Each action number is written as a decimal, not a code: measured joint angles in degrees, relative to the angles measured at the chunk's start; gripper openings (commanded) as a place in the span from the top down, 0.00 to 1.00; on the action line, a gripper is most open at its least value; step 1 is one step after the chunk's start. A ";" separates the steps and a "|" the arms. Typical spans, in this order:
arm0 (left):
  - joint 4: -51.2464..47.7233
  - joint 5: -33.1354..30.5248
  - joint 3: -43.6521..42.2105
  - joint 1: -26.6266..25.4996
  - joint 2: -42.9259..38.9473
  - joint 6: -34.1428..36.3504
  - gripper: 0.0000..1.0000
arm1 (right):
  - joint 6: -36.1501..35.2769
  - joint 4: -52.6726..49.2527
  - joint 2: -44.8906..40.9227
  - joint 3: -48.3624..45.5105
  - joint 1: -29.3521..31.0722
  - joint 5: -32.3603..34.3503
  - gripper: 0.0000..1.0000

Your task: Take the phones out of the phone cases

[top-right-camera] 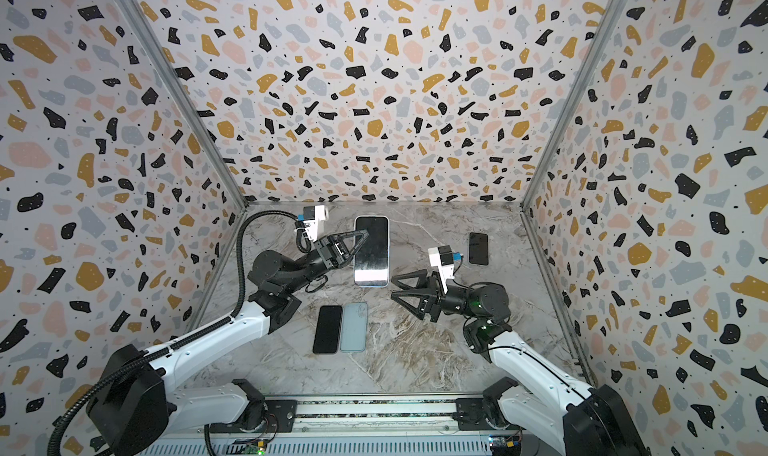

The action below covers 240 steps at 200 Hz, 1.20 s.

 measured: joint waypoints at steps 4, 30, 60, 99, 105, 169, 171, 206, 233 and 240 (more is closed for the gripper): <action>0.15 0.00 -0.04 -0.02 0.00 -0.04 1.00 | 0.50 0.55 0.24 0.02 0.24 0.09 0.41; 0.76 -0.02 -0.52 -0.04 0.00 -0.07 1.00 | 2.58 3.65 1.70 0.13 1.36 0.57 0.43; 1.27 -0.04 -0.94 -0.11 0.00 -0.35 1.00 | 4.59 6.54 3.67 0.44 1.68 0.96 0.55; 2.16 -0.02 -0.96 -0.44 0.00 -0.72 1.00 | 6.27 10.01 5.66 0.66 1.70 1.27 0.67; 2.27 -0.02 -0.96 -0.44 0.00 -0.72 1.00 | 6.49 10.47 5.95 0.76 1.70 1.31 0.68; 2.93 0.02 -0.96 -0.74 0.00 -0.98 1.00 | 8.20 13.49 8.31 1.51 1.73 1.36 0.82; 2.95 0.04 -0.96 -0.74 0.00 -1.03 1.00 | 8.28 13.53 8.33 1.53 1.73 1.33 0.82; 4.74 0.74 -0.96 -0.74 0.00 -0.70 1.00 | 9.57 13.53 8.39 1.53 1.75 1.11 0.96; 5.05 1.42 -0.94 -0.76 0.00 -0.96 1.00 | 9.31 14.16 8.37 1.51 1.75 0.09 0.98; 5.05 1.53 -0.94 -0.81 0.00 -1.05 1.00 | 9.16 14.40 8.39 1.53 1.73 -0.55 0.98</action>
